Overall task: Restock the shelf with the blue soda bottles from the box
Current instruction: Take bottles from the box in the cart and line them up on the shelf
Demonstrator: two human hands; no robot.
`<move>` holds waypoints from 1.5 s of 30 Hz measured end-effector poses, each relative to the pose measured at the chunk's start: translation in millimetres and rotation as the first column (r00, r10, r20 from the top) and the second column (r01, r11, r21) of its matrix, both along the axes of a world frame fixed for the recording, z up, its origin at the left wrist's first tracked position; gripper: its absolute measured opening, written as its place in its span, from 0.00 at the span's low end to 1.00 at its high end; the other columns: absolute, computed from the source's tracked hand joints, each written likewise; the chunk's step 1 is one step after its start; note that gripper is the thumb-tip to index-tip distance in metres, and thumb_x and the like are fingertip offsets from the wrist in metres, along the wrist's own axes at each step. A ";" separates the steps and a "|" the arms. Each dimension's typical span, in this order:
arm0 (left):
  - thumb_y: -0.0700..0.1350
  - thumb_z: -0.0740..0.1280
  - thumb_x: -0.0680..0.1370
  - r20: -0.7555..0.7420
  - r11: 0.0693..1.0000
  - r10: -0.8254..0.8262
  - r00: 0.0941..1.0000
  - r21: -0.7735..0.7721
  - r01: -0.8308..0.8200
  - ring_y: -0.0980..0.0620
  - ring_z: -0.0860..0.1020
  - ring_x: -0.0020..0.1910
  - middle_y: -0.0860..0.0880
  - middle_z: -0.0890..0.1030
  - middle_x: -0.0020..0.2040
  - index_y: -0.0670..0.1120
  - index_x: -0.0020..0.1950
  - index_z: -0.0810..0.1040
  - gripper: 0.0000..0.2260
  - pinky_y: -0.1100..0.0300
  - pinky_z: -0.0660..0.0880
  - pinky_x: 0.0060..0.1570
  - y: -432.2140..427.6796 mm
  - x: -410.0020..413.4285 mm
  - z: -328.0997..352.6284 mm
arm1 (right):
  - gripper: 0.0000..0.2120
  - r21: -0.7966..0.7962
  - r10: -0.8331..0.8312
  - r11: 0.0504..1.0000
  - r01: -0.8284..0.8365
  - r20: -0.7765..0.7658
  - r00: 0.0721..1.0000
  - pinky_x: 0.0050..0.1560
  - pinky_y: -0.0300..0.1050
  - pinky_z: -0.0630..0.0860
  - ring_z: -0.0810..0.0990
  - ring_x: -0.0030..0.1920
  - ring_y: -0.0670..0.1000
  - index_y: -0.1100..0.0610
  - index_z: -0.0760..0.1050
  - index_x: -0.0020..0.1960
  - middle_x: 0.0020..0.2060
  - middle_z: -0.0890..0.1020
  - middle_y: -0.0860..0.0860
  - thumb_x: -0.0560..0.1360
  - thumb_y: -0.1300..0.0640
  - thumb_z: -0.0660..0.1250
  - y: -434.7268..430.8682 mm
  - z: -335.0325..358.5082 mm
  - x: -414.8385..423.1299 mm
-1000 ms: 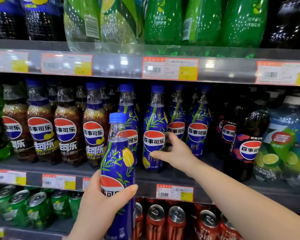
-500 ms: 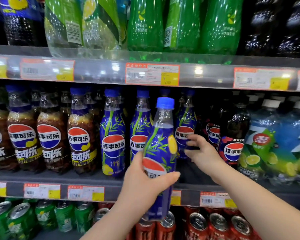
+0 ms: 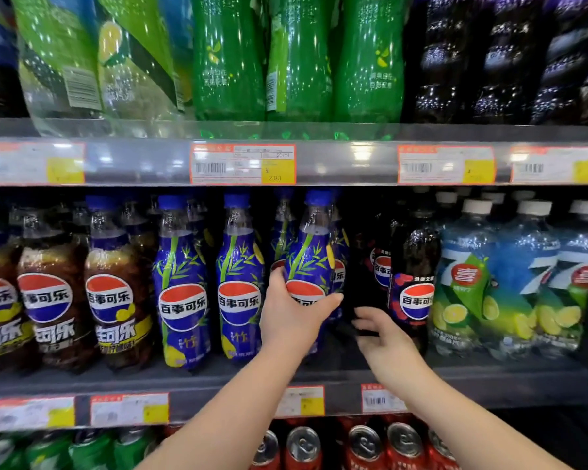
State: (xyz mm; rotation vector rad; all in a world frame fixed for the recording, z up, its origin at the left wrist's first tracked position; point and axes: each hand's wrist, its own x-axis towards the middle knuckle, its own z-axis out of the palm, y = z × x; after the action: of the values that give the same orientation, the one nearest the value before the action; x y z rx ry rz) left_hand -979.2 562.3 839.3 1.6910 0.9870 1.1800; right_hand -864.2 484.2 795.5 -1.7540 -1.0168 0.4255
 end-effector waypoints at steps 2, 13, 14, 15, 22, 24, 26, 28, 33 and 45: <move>0.54 0.78 0.60 -0.012 1.000 -0.013 1.000 0.002 0.013 0.49 0.77 0.56 0.50 0.77 0.58 0.51 0.68 0.63 0.41 0.49 0.74 0.58 0.7 0.8 -4.8 | 0.20 -0.017 0.019 1.000 -0.019 0.005 1.000 0.34 0.24 0.69 0.74 0.41 0.45 0.54 0.67 0.65 0.56 0.75 0.52 0.76 0.69 0.57 0.5 1.7 -1.3; 0.49 0.77 0.63 0.075 0.995 -0.095 0.993 -0.008 0.096 0.55 0.72 0.59 0.51 0.69 0.68 0.54 0.74 0.49 0.49 0.61 0.68 0.56 -6.2 -6.6 0.2 | 0.22 0.005 0.071 0.997 -0.071 -0.060 0.996 0.42 0.32 0.69 0.76 0.54 0.50 0.53 0.66 0.67 0.58 0.75 0.50 0.75 0.65 0.64 6.8 18.0 -10.1; 0.49 0.77 0.64 0.081 0.995 -0.100 0.992 -0.021 0.102 0.55 0.73 0.56 0.51 0.70 0.66 0.54 0.74 0.51 0.46 0.62 0.69 0.54 -6.5 -6.6 1.0 | 0.23 0.013 0.076 0.997 -0.076 -0.066 0.995 0.43 0.35 0.70 0.76 0.54 0.50 0.53 0.66 0.67 0.58 0.75 0.51 0.74 0.65 0.65 7.7 18.9 -10.9; 0.49 0.76 0.65 0.080 0.994 -0.105 0.991 -0.028 0.108 0.55 0.73 0.55 0.51 0.71 0.64 0.53 0.73 0.55 0.43 0.62 0.70 0.53 -5.7 -6.3 1.1 | 0.25 0.016 0.090 0.996 -0.090 -0.073 0.993 0.45 0.37 0.71 0.76 0.55 0.51 0.53 0.66 0.67 0.58 0.75 0.50 0.73 0.65 0.67 8.3 19.8 -11.4; 0.52 0.76 0.63 0.098 0.992 -0.074 0.992 -0.093 0.083 0.50 0.77 0.54 0.49 0.76 0.59 0.52 0.68 0.63 0.37 0.49 0.77 0.55 -1.5 -5.9 -0.3 | 0.34 -0.016 0.218 0.976 -0.218 0.008 0.976 0.58 0.47 0.76 0.77 0.58 0.50 0.50 0.65 0.65 0.58 0.77 0.48 0.64 0.58 0.77 22.2 22.1 -28.0; 0.51 0.76 0.64 0.095 0.991 -0.076 0.993 -0.099 0.085 0.50 0.76 0.55 0.49 0.76 0.59 0.52 0.69 0.62 0.38 0.52 0.77 0.53 0.1 -5.7 0.5 | 0.31 -0.005 0.213 0.977 -0.213 0.047 0.976 0.59 0.48 0.76 0.77 0.57 0.49 0.50 0.66 0.63 0.56 0.78 0.48 0.64 0.57 0.76 25.6 24.8 -32.6; 0.50 0.76 0.64 0.101 0.990 -0.085 0.991 -0.100 0.096 0.50 0.76 0.55 0.49 0.75 0.60 0.52 0.69 0.61 0.38 0.56 0.76 0.49 2.0 -6.2 0.9 | 0.29 -0.007 0.201 0.980 -0.201 0.082 0.976 0.58 0.47 0.75 0.77 0.56 0.48 0.49 0.66 0.60 0.55 0.78 0.47 0.65 0.56 0.76 27.1 26.4 -32.8; 0.48 0.76 0.64 0.120 0.986 -0.120 0.985 -0.099 0.132 0.51 0.77 0.55 0.49 0.76 0.60 0.53 0.70 0.60 0.39 0.56 0.76 0.50 2.8 -7.3 -0.5 | 0.28 -0.026 0.202 0.979 -0.201 0.105 0.974 0.59 0.47 0.75 0.77 0.57 0.48 0.48 0.67 0.60 0.56 0.78 0.47 0.64 0.55 0.76 27.0 27.9 -30.6; 0.47 0.75 0.63 0.059 0.985 -0.173 0.983 0.023 0.172 0.59 0.73 0.61 0.52 0.68 0.68 0.57 0.74 0.51 0.47 0.62 0.72 0.60 -15.3 -14.9 -4.6 | 0.30 0.006 0.244 0.969 -0.246 0.078 0.967 0.58 0.44 0.74 0.77 0.54 0.47 0.53 0.68 0.64 0.54 0.78 0.47 0.65 0.60 0.73 29.7 27.6 -23.0; 0.56 0.63 0.66 -0.291 0.674 0.388 0.874 0.736 -0.054 0.47 0.71 0.55 0.49 0.71 0.56 0.48 0.59 0.69 0.24 0.48 0.75 0.51 11.3 -115.7 -68.7 | 0.28 0.112 0.300 0.949 -0.295 -0.029 0.954 0.48 0.30 0.75 0.76 0.49 0.37 0.49 0.66 0.60 0.51 0.77 0.42 0.66 0.64 0.75 38.8 21.2 -27.7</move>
State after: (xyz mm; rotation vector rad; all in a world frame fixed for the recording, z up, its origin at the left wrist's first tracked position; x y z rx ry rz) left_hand -1094.9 573.5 770.6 2.6027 1.1008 1.5200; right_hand -891.9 523.1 816.7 -1.4930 -1.2538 0.5872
